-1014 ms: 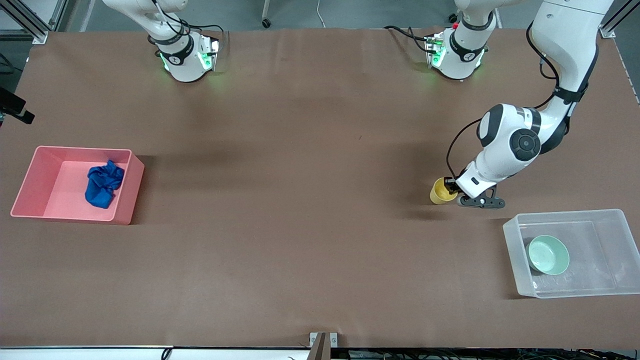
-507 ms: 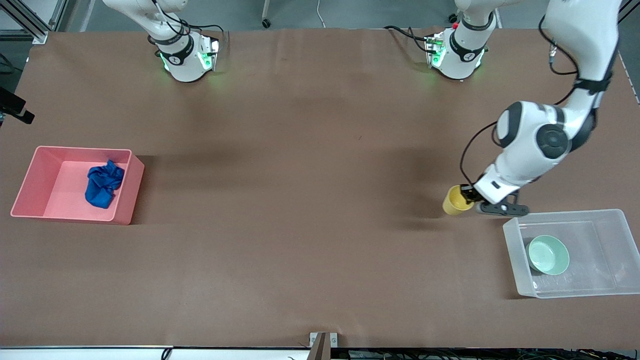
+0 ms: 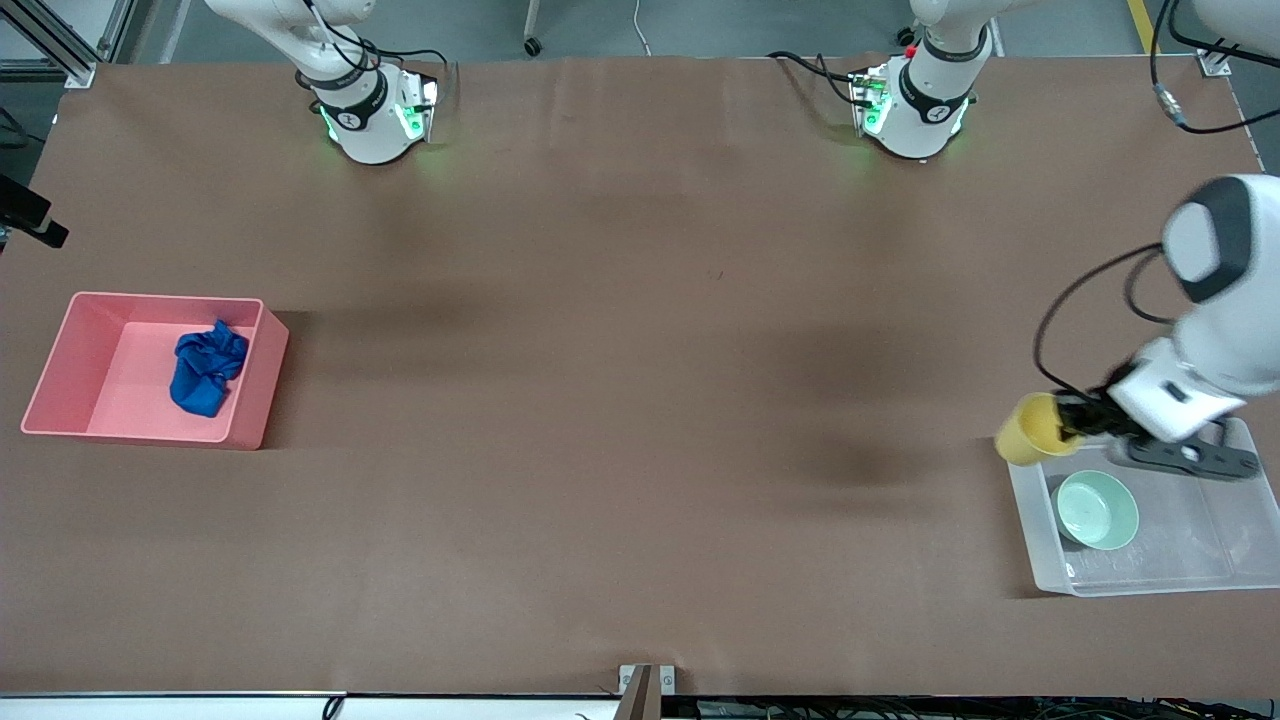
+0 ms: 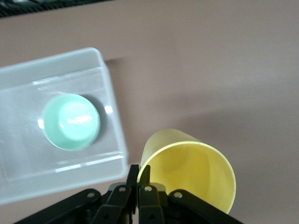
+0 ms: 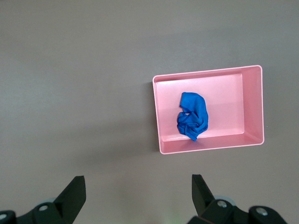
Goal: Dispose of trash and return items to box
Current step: 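Carry the cup over the clear box and lower it into the bowl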
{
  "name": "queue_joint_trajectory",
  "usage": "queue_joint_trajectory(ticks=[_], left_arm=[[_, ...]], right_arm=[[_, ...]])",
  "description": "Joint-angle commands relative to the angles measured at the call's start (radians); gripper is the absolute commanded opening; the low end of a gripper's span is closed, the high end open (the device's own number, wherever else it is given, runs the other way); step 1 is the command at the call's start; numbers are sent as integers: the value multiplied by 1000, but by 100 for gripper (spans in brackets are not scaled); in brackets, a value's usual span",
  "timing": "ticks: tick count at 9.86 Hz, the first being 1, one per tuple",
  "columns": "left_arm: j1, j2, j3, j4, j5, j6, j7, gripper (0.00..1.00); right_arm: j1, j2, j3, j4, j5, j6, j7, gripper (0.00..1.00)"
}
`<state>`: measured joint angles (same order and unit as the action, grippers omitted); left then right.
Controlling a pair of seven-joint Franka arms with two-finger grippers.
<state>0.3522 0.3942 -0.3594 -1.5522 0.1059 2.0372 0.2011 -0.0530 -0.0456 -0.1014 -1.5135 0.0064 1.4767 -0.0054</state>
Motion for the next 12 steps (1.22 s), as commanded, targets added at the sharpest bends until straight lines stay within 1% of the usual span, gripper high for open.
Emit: queue_joint_trajectory(ticks=[1,2,3,4,7,10,12], left_arm=[[60,210,22,183,73,-15,165,0],[59,272,63,249,84,-12,226,0],[50,320,106,292,84,3,268,0],[47,363,134,326,84,15,273,0],[34,425,171,330,89,109,268,0],[42,451,172,314,81,115,241,1],[37,460,171,300,66,115,201,4]], right_arm=[[-4,-13,5,-11,-16,-3,-11,100],[-4,-13,5,-11,-14,-3,-11,100],[-4,-13,5,-11,-14,-3,-10,100],[1,-13,3,-11,-16,-1,-10,100],[2,-13,3,-13,-16,-1,-10,100],[1,-13,3,-13,-14,-1,-10,100],[2,-13,3,-13,-14,-1,-10,100]])
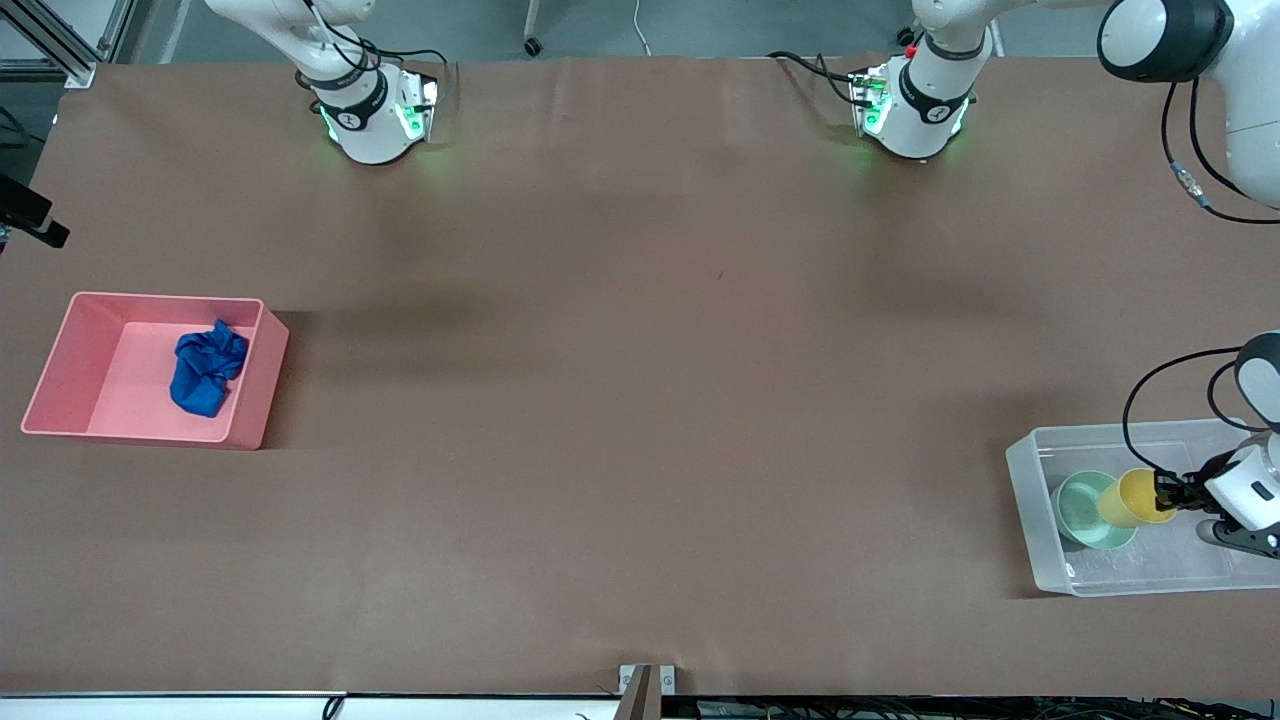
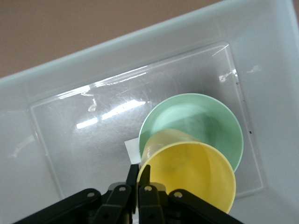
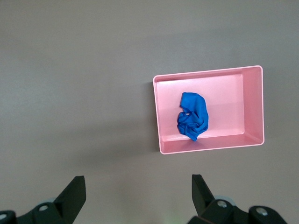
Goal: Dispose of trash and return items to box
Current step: 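Carry the cup over the clear box and lower it into the bowl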
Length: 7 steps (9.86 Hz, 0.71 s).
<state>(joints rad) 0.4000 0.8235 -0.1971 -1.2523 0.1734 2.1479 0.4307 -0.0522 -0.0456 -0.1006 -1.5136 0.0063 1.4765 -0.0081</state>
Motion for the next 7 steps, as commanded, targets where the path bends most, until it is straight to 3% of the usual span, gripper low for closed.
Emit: queue_joint_trajectory(ticks=[1,2,4,5,7], left_arm=[[-13,32,10,1,-2,4,-46,10],[-13,34,10,1,-2,4,-53,28],[-12,23,2,1,0,4,-64,79],[-10,14,-2,-1,0,3,-66,88],[-10,-53,-28,-19,0,-8,-66,97]], right_arm=[[3,-13,2,-11,-14,-1,-7,100],[3,-13,1,-11,-14,-1,-7,100],[3,-13,2,-11,-14,-1,-7,100],[2,-13,2,-11,-14,-1,-7,100],[3,-13,1,-11,-14,1,-7,100]])
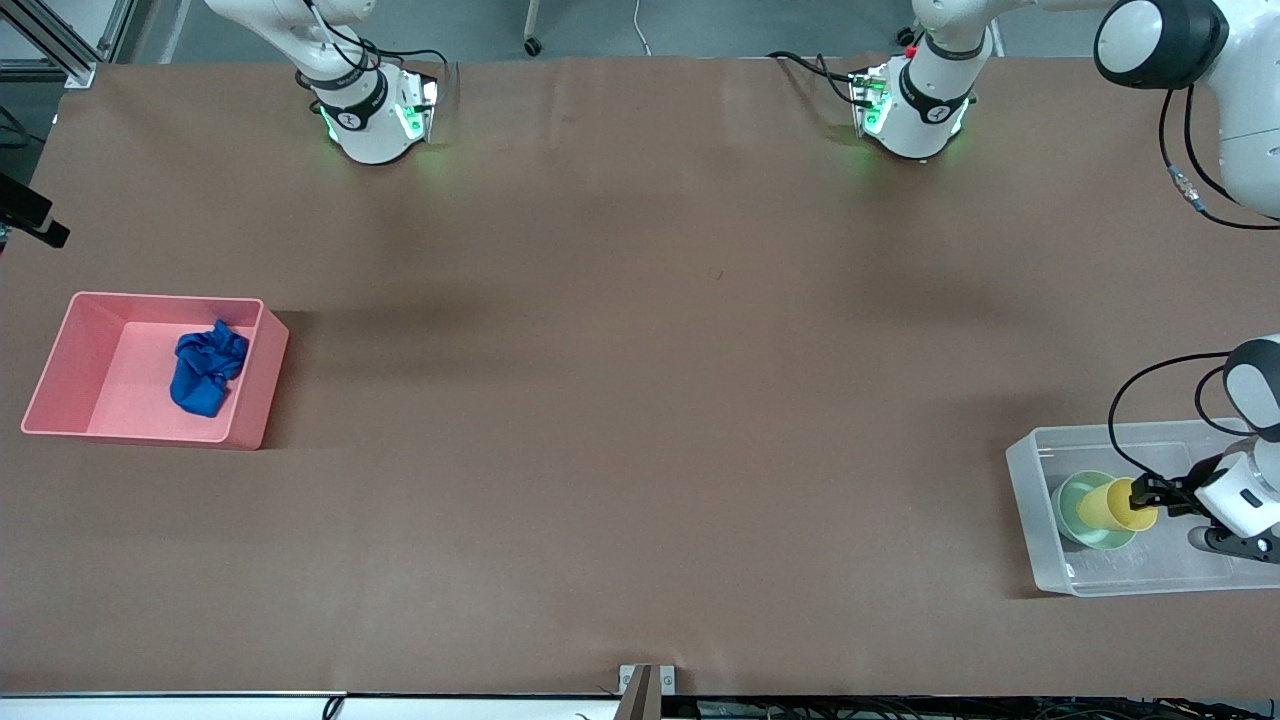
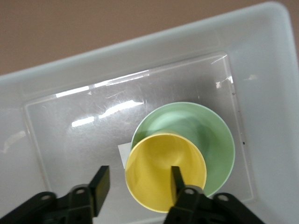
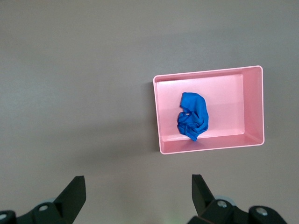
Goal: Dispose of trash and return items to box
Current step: 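Carry the cup over the clear box and lower it into the bowl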
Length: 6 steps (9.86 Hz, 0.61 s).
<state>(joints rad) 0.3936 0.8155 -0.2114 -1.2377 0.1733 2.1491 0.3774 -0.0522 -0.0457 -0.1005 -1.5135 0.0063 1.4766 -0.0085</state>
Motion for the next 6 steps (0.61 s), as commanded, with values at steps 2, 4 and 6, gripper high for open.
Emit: queue_joint_trajectory(ticks=[2,4,6], left_arm=[[-4,-128,-43,-71,0,-14,-26,100],[1,-220,-92,-124,-3,-53,-78,100],[1,-301,-172,-160,-3,-151,-214,100]], right_arm=[[5,-13,1,-11,-14,1,-7,100],[20,-13,-7,-11,-14,1,-5,100],[28,-13,-11,-11,-15,1,-5,100]])
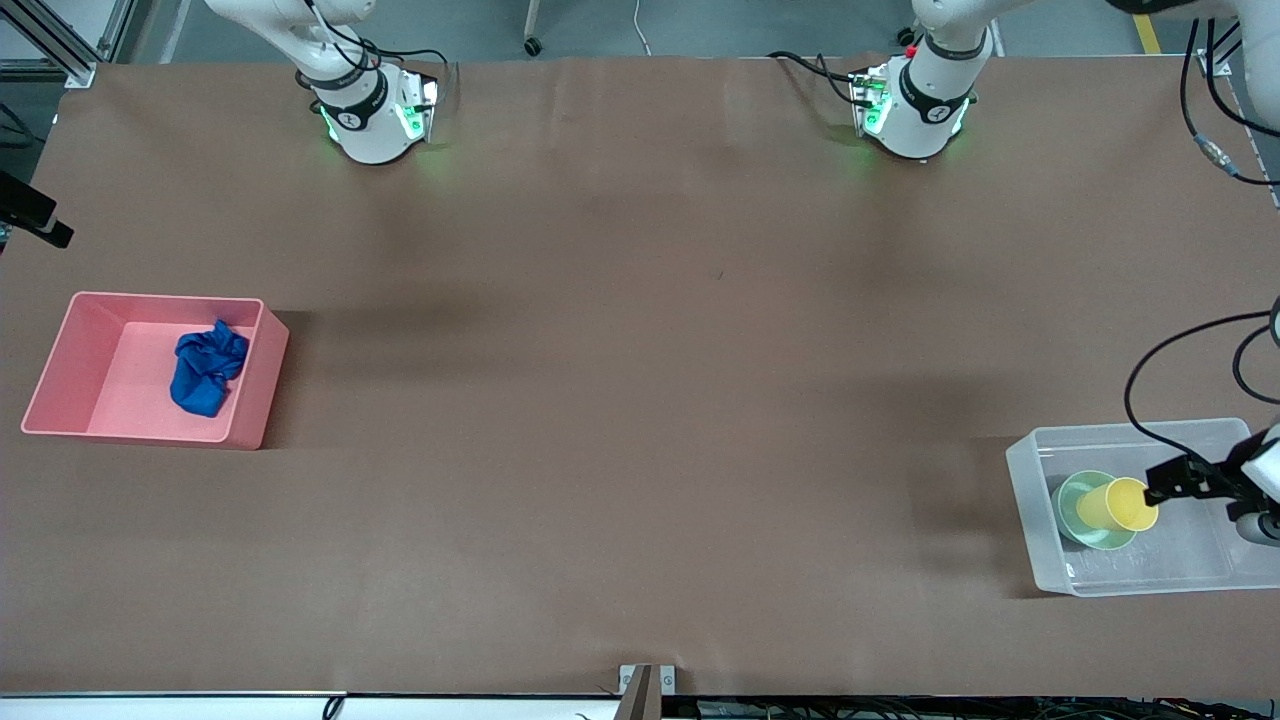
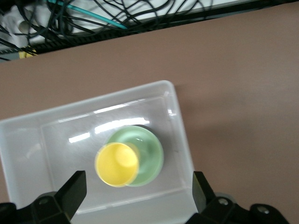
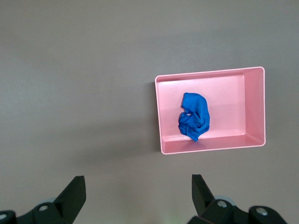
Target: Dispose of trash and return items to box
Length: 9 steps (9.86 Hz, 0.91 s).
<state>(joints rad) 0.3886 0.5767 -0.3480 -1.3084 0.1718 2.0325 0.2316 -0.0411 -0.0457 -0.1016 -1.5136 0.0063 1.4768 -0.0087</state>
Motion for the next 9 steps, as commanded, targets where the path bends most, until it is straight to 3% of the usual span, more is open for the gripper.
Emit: queue_joint_trajectory(ticks=[1,4,9], left_arm=[[6,-95,-75,-98,-2,-75,-121,100],[6,-165,-184,-98,0,-187,-247,100],[10,-317,-285,-91,-9,-351,-298,100]], right_arm=[[24,-13,-21,-11,-15,0,-5,100],[17,-13,-20,-13,-15,0,-5,100],[1,-13,-15,-13,-14,0,-5,100]])
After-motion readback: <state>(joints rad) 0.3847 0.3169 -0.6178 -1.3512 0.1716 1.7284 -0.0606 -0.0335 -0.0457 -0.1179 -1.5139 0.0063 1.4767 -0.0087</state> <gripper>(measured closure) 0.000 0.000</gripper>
